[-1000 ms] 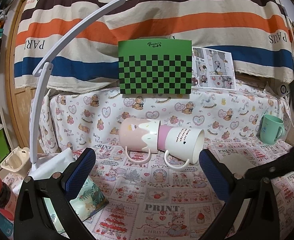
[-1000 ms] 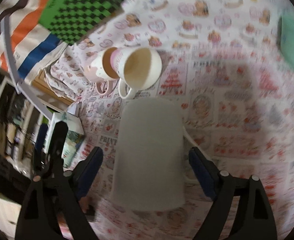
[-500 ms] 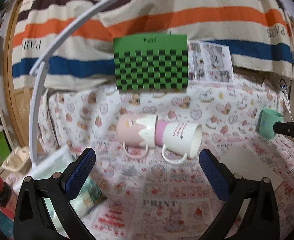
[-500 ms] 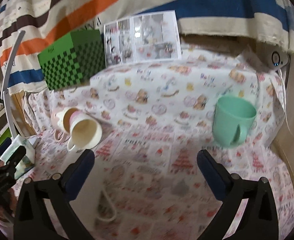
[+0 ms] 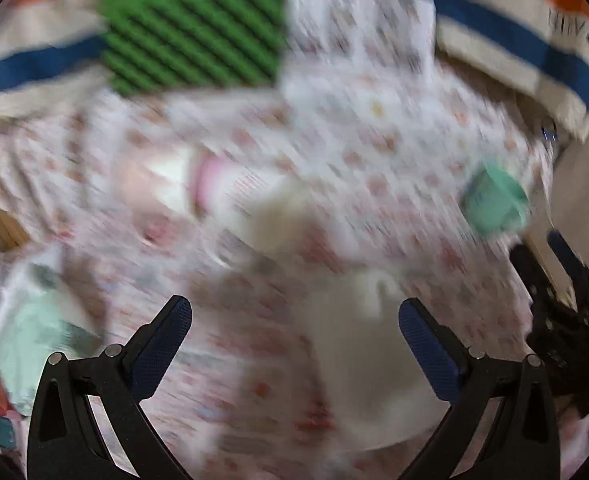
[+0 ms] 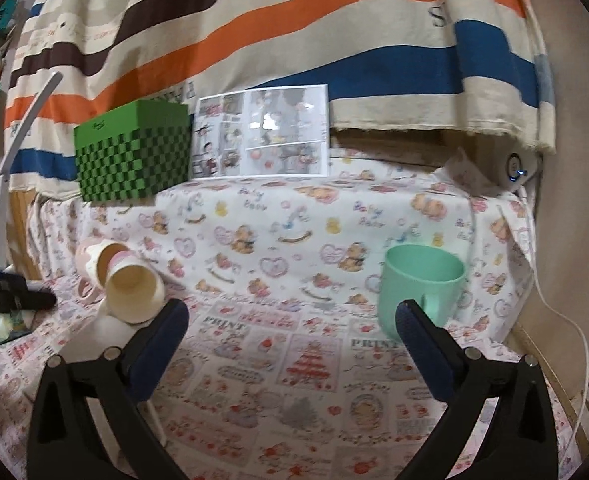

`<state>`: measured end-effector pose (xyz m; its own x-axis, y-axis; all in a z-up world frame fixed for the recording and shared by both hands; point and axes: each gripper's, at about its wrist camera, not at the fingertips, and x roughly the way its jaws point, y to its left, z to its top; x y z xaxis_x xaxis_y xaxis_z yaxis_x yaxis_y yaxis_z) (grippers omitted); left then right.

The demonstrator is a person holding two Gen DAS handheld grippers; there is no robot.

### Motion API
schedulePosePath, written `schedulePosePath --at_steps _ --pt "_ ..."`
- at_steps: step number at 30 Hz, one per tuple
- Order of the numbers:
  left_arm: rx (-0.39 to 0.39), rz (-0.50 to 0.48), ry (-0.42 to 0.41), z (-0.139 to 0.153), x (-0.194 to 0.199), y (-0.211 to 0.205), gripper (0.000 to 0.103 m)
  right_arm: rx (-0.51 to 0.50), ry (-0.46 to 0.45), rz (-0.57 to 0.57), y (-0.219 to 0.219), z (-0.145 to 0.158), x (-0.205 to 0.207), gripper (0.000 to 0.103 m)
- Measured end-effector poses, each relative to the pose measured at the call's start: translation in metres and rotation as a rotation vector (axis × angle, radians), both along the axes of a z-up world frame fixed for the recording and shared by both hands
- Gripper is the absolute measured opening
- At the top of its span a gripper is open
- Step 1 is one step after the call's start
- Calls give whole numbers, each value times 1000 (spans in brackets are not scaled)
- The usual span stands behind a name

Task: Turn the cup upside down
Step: 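Rotate the grey mug in the left tool so its base faces up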

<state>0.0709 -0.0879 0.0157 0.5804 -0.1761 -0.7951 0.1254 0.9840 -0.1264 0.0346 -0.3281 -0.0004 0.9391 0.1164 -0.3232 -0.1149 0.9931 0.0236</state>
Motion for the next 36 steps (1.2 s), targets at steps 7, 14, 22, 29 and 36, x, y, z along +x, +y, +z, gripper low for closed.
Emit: schedulePosePath --at_steps 7,14,22,29,36 --pt "-37 68 155 -19 33 -22 103 88 33 -30 -18 0 3 103" --pt "-103 94 335 -52 60 -23 101 101 56 -31 -20 -3 7 103" --pt "-173 53 303 -42 48 -24 78 96 75 -33 -19 -4 9 103" --pt "-70 51 -10 17 6 -15 76 89 76 -36 -18 -5 8 103" --pt "37 39 -137 32 -3 -9 76 32 57 -38 -8 -5 5 103"
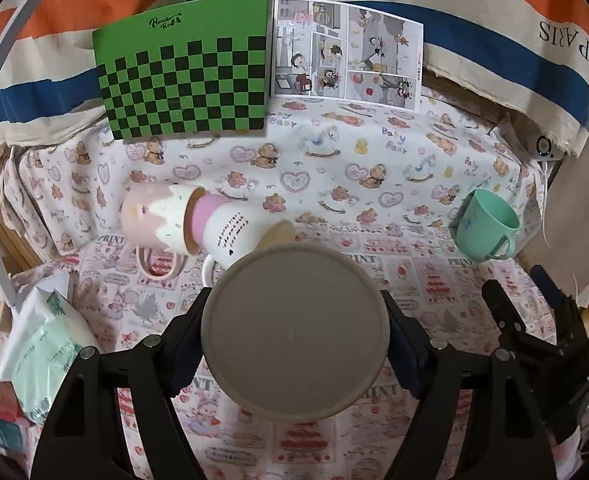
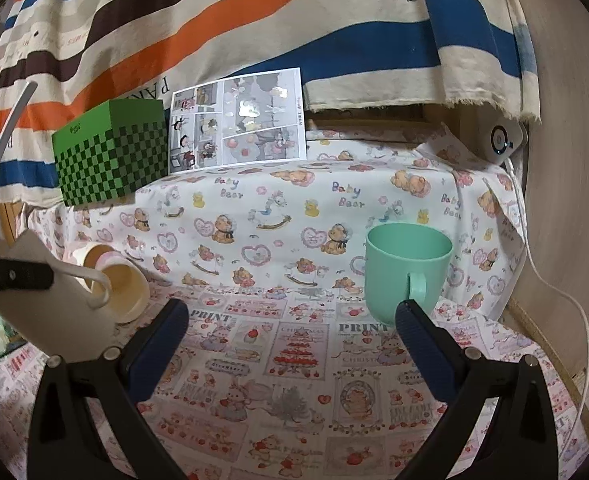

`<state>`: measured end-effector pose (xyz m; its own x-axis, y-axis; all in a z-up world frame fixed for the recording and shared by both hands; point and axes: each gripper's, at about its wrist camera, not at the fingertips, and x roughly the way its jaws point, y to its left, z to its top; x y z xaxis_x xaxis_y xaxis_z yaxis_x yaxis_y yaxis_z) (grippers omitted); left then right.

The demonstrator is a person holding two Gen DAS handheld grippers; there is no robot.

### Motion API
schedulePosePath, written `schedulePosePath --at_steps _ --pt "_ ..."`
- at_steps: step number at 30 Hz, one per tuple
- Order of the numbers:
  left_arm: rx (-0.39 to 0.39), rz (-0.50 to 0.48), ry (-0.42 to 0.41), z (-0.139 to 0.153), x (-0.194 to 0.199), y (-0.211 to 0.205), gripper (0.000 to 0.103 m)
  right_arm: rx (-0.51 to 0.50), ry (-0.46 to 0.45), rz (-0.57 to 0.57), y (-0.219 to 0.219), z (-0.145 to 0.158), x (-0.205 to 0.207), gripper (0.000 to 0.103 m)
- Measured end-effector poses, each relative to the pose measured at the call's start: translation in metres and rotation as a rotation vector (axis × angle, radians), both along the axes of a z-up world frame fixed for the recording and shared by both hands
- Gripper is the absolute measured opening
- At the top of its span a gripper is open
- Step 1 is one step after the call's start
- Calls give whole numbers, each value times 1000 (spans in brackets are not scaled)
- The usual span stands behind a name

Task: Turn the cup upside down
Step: 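Rotate the grey mug in the left tool so its base faces up, then lower the grey mug rim-down onto the table and open the left tool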

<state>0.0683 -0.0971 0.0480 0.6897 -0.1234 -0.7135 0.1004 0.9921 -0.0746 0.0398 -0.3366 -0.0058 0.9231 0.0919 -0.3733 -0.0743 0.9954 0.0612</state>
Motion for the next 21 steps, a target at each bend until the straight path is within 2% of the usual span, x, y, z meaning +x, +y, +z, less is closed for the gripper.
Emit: schedulePosePath --at_steps 4,10,12,16,21 --pt "4 -30 15 -8 1 1 76 -9 -1 1 1 0 0 103" --pt "43 -61 -40 -18 -2 -6 76 -2 10 -3 0 -1 1 103" --pt "50 -78 -19 -23 2 -8 76 -2 15 -4 0 -1 2 103" --pt "17 -88 14 -33 9 -7 76 -6 22 -4 1 -2 3 103" --pt "38 -104 -34 -38 7 -12 76 -5 25 -3 1 -2 2 103"
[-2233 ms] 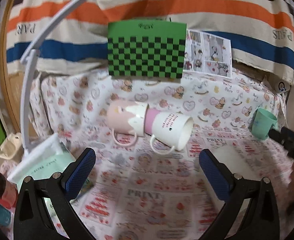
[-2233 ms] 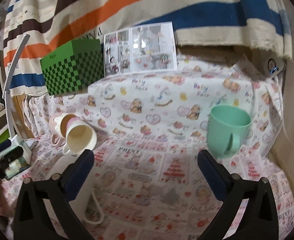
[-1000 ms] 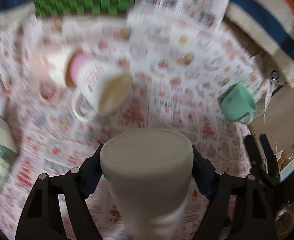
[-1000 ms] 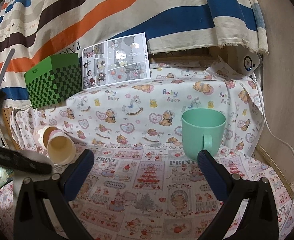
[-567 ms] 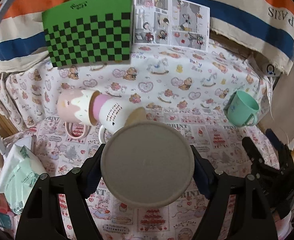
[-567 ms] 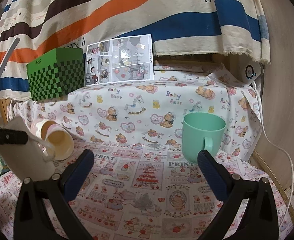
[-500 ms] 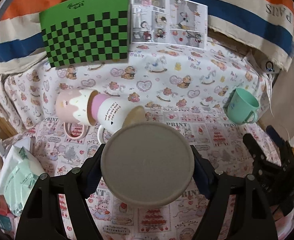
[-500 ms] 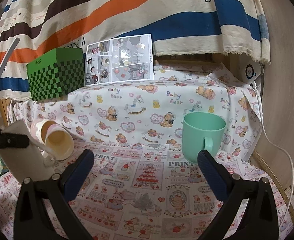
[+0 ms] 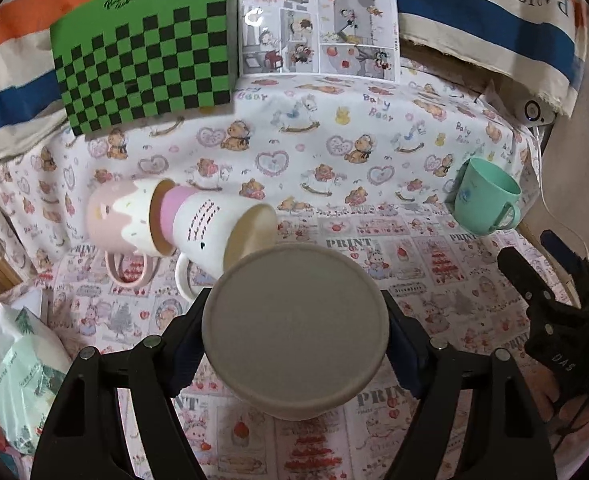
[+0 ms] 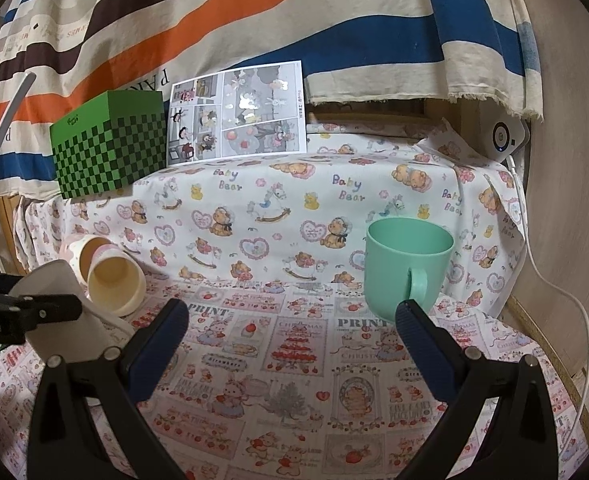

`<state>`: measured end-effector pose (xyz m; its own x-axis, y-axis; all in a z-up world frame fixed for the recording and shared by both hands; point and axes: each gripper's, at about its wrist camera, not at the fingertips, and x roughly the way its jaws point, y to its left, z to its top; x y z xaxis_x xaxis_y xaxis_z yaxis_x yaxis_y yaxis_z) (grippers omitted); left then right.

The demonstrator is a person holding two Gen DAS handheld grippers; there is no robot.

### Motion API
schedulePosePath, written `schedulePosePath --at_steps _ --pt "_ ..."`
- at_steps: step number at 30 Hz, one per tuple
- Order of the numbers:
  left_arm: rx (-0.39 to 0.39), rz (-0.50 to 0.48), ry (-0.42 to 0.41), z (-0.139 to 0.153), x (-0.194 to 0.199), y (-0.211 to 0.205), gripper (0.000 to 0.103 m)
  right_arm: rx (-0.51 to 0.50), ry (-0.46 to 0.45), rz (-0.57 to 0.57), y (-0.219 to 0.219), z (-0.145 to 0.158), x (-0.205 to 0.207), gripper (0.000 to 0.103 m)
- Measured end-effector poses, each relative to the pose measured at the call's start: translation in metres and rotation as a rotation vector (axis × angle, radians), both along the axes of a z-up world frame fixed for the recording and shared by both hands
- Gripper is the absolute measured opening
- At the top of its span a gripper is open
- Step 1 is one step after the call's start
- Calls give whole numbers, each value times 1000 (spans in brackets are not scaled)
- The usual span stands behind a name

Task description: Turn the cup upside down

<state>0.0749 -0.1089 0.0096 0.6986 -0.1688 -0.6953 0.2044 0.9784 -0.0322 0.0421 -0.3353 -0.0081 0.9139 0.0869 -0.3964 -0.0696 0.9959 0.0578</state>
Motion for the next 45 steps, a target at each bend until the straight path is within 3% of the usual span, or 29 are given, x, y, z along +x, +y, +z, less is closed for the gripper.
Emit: schedulePosePath --at_steps 3,7,11,15,17,20,26,37,45 --pt "23 5 -72 6 -5 1 87 3 3 1 0 0 1 103" --pt "-42 -22 -180 25 -20 11 99 9 4 1 0 -1 1 103" --pt "-97 -14 -316 45 -40 32 102 -1 -14 18 4 0 -3 103" --pt "-65 11 -469 57 -65 52 102 -26 -30 24 12 3 -9 103" --pt "-60 -20 -513 61 -80 59 103 7 -31 44 15 8 -15 103" --pt "-45 32 -580 62 -98 70 102 50 -70 101 25 19 -32 103" --pt "-85 64 -577 46 -104 99 102 17 -170 157 47 29 -59 103" --pt "-89 171 -562 12 -102 121 102 -10 -153 152 50 17 -54 103" --pt "-50 169 -529 -1 -94 117 102 -66 -166 154 58 12 -54 103"
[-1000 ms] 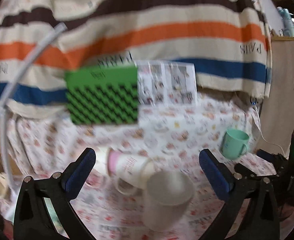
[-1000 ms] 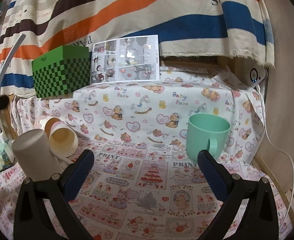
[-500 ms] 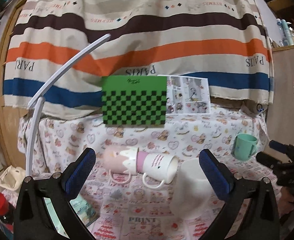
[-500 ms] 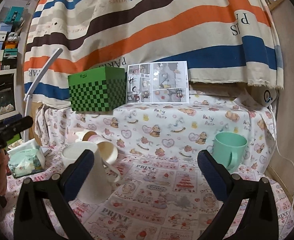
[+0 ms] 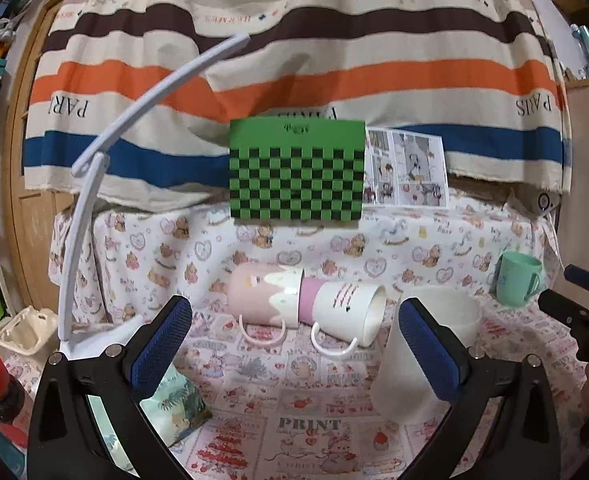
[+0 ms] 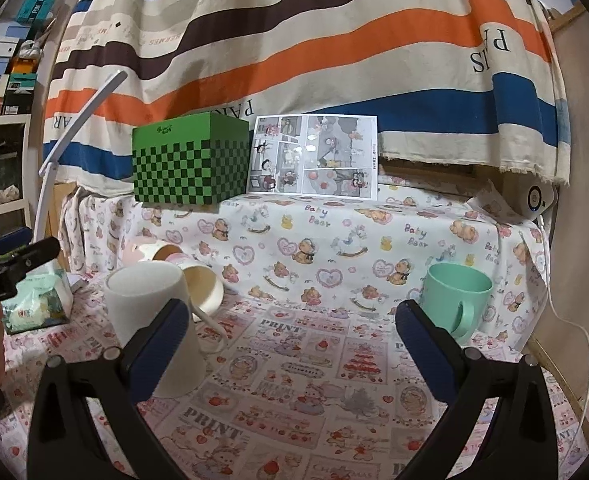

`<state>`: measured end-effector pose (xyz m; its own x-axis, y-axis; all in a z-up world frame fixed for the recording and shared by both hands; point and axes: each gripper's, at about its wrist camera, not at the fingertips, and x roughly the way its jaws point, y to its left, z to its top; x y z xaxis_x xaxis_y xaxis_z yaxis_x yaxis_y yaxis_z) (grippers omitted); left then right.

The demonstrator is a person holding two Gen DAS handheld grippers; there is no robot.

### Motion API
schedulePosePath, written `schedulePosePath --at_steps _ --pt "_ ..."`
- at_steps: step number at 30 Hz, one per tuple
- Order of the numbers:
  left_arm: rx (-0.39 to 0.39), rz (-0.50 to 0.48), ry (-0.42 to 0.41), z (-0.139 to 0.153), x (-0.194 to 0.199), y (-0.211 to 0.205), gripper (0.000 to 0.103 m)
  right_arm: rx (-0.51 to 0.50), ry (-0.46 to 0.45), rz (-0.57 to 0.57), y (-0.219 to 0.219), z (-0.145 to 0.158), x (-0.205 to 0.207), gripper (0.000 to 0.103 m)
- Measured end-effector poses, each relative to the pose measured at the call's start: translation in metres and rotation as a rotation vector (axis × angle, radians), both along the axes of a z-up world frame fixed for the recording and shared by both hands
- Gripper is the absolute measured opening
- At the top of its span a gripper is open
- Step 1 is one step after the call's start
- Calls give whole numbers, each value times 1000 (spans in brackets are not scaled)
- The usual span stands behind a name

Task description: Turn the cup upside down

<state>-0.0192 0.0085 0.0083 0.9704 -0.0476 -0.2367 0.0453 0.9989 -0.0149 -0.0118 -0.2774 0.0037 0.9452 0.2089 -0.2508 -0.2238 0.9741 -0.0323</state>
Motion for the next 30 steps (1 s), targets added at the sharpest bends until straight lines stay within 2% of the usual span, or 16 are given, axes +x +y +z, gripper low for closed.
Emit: schedulePosePath --at_steps 7,12,30 --pt "20 -19 43 -9 6 -2 103 5 25 9 0 -3 5 103" --pt "34 9 81 -12 12 -4 103 24 55 3 -3 -4 9 103" --pt "26 12 70 -11 9 -1 103 14 61 9 0 -5 8 103"
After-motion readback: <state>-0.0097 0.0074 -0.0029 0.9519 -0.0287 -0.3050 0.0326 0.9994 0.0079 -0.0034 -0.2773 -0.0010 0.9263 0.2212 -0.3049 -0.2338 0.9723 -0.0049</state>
